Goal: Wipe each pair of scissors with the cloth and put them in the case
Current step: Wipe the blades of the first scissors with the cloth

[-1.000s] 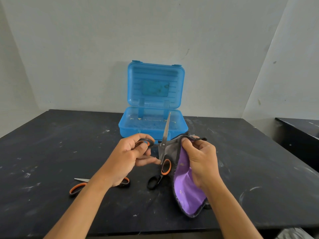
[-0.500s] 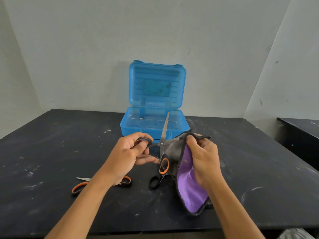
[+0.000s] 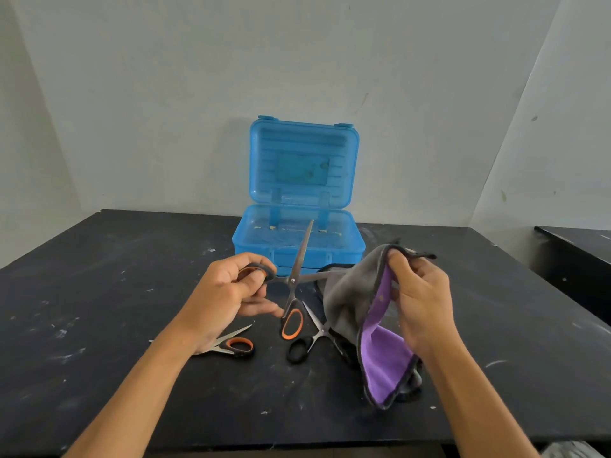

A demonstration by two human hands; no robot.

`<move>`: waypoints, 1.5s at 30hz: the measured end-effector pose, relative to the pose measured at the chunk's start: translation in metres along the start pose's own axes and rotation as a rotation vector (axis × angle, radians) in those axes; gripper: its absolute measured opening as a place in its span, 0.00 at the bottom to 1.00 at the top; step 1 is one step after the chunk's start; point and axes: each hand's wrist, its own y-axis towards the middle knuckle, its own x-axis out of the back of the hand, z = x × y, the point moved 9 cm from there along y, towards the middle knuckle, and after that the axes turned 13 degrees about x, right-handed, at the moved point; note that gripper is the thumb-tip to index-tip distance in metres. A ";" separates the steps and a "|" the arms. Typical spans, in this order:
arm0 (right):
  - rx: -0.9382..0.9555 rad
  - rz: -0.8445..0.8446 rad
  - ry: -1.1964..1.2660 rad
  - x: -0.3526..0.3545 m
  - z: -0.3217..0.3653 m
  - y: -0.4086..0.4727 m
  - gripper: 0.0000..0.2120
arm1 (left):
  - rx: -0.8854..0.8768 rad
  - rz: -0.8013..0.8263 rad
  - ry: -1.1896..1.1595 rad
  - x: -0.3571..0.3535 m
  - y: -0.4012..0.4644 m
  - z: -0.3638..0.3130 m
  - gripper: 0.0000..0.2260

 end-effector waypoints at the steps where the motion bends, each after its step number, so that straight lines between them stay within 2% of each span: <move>1: -0.002 0.017 0.020 -0.002 0.001 0.000 0.08 | 0.011 0.013 0.007 -0.001 0.001 -0.001 0.15; 7: -0.001 0.238 0.060 -0.033 0.014 -0.013 0.11 | 0.015 0.071 0.068 -0.010 0.002 -0.006 0.12; 9: 0.008 0.313 0.089 -0.041 0.017 -0.020 0.11 | -0.022 0.030 0.064 -0.007 0.000 -0.011 0.11; 12: 0.007 0.381 0.134 -0.049 0.017 -0.030 0.05 | -0.089 -0.052 -0.001 -0.002 -0.003 -0.016 0.09; 19: -0.057 0.386 0.127 -0.058 0.002 -0.051 0.11 | -0.169 -0.242 -0.072 -0.003 -0.008 -0.021 0.13; 30: -0.121 0.415 0.225 -0.057 0.003 -0.059 0.09 | -0.078 -0.257 -0.134 -0.022 0.003 -0.007 0.13; 38: -0.173 0.368 0.371 -0.049 -0.003 -0.053 0.11 | -0.068 -0.259 -0.151 -0.018 0.008 -0.005 0.11; 40: -0.181 0.337 0.375 -0.047 -0.003 -0.049 0.09 | -0.095 -0.270 -0.148 -0.015 0.008 -0.007 0.11; 42: -0.195 0.214 0.404 -0.038 -0.006 -0.041 0.04 | -0.120 -0.279 -0.169 -0.010 0.006 -0.009 0.11; 45: -0.240 0.013 0.548 -0.024 -0.013 -0.030 0.05 | -0.163 -0.250 -0.199 -0.009 0.004 -0.014 0.11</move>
